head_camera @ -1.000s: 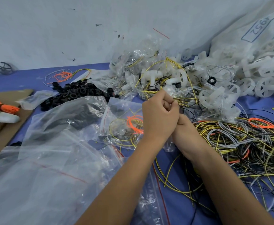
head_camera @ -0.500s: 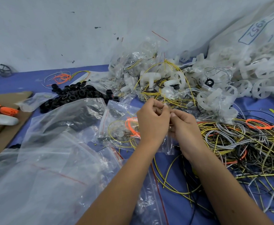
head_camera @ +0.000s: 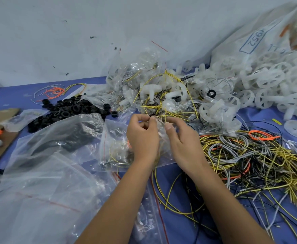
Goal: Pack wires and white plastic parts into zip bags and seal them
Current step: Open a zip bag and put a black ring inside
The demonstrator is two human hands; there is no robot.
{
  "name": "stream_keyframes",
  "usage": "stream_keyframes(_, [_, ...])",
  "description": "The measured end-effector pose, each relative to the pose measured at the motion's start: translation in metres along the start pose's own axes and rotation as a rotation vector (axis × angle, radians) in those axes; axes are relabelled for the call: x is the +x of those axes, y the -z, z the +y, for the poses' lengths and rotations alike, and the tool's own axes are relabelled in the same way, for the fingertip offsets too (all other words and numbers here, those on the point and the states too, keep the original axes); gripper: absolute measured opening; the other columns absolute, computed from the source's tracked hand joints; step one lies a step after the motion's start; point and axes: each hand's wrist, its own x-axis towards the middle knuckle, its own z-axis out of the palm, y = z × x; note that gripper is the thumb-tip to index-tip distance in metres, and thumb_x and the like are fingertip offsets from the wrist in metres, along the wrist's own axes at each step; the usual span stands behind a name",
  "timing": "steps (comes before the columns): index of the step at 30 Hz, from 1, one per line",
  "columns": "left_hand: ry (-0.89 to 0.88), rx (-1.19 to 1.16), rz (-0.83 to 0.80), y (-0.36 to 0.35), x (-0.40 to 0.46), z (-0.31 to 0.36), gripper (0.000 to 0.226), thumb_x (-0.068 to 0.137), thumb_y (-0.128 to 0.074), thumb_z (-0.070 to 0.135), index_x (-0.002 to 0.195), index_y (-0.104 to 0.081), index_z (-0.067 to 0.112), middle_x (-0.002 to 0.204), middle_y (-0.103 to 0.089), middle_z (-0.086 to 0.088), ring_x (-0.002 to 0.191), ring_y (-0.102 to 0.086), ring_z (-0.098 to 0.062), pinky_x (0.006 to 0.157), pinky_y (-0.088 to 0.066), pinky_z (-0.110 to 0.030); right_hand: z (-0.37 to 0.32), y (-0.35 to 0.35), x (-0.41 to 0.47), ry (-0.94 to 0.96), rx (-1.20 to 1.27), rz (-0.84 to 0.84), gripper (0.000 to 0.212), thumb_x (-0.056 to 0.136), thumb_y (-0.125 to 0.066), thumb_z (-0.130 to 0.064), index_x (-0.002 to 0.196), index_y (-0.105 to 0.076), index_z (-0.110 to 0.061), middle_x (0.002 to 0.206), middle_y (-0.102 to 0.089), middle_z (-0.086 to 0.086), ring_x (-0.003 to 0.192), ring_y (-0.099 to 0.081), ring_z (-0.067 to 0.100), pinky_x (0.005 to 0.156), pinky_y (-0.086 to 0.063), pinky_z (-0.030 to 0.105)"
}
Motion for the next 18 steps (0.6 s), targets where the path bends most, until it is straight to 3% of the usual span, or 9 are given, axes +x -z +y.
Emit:
stream_keyframes(3, [0.024, -0.029, -0.062, -0.003, -0.003, -0.001, 0.016, 0.095, -0.069, 0.025, 0.087, -0.058, 0.017, 0.061, -0.064, -0.007, 0.051, -0.055, -0.020, 0.055, -0.050, -0.042, -0.002, 0.006, 0.002, 0.009, -0.160, 0.161, 0.022, 0.099, -0.057, -0.042, 0.106, -0.070, -0.025, 0.066, -0.065, -0.008, 0.062, -0.060, 0.011, 0.062, -0.050, 0.033])
stream_keyframes(6, [0.034, -0.071, -0.209, -0.007, -0.007, -0.001, 0.017, 0.095, -0.068, 0.035, 0.089, -0.058, 0.023, 0.062, -0.065, -0.002, 0.050, -0.059, -0.017, 0.048, -0.046, -0.033, -0.011, 0.021, 0.014, 0.015, -0.272, 0.276, 0.025, 0.098, -0.058, -0.038, 0.089, -0.073, -0.021, 0.065, -0.064, -0.007, 0.062, -0.059, 0.015, 0.060, -0.044, 0.029])
stream_keyframes(9, [0.021, -0.034, -0.352, -0.010, -0.013, -0.003, 0.016, 0.099, -0.064, 0.038, 0.092, -0.058, 0.025, 0.073, -0.068, -0.007, 0.054, -0.059, -0.017, 0.048, -0.045, -0.029, -0.022, 0.044, 0.042, -0.017, -0.308, 0.338, 0.024, 0.096, -0.059, -0.035, 0.086, -0.075, -0.019, 0.073, -0.070, -0.004, 0.066, -0.062, 0.015, 0.063, -0.046, 0.027])
stream_keyframes(13, [-0.056, 0.093, -0.447, -0.011, -0.017, -0.008, 0.013, 0.102, -0.061, 0.035, 0.093, -0.058, 0.025, 0.079, -0.066, -0.011, 0.064, -0.059, -0.023, 0.062, -0.052, -0.048, -0.015, 0.080, 0.095, -0.127, -0.328, 0.378, 0.027, 0.088, -0.057, -0.021, 0.062, -0.063, -0.013, 0.057, -0.060, 0.000, 0.053, -0.053, 0.016, 0.051, -0.036, 0.024])
stream_keyframes(16, [-0.048, 0.089, -0.459, -0.010, -0.017, -0.009, 0.014, 0.102, -0.060, 0.032, 0.092, -0.059, 0.023, 0.077, -0.066, -0.010, 0.063, -0.057, -0.022, 0.064, -0.050, -0.047, 0.005, 0.103, 0.132, -0.218, -0.414, 0.437, 0.019, 0.088, -0.057, -0.020, 0.081, -0.071, -0.009, 0.073, -0.067, 0.008, 0.072, -0.063, 0.029, 0.060, -0.045, 0.030])
stream_keyframes(18, [-0.036, 0.089, -0.461, -0.011, -0.017, -0.009, 0.014, 0.102, -0.060, 0.032, 0.092, -0.059, 0.023, 0.077, -0.066, -0.008, 0.063, -0.057, -0.021, 0.062, -0.049, -0.043, 0.023, 0.115, 0.152, -0.318, -0.433, 0.451, 0.027, 0.091, -0.061, -0.030, 0.107, -0.066, -0.007, 0.099, -0.068, 0.010, 0.096, -0.065, 0.032, 0.072, -0.049, 0.035])
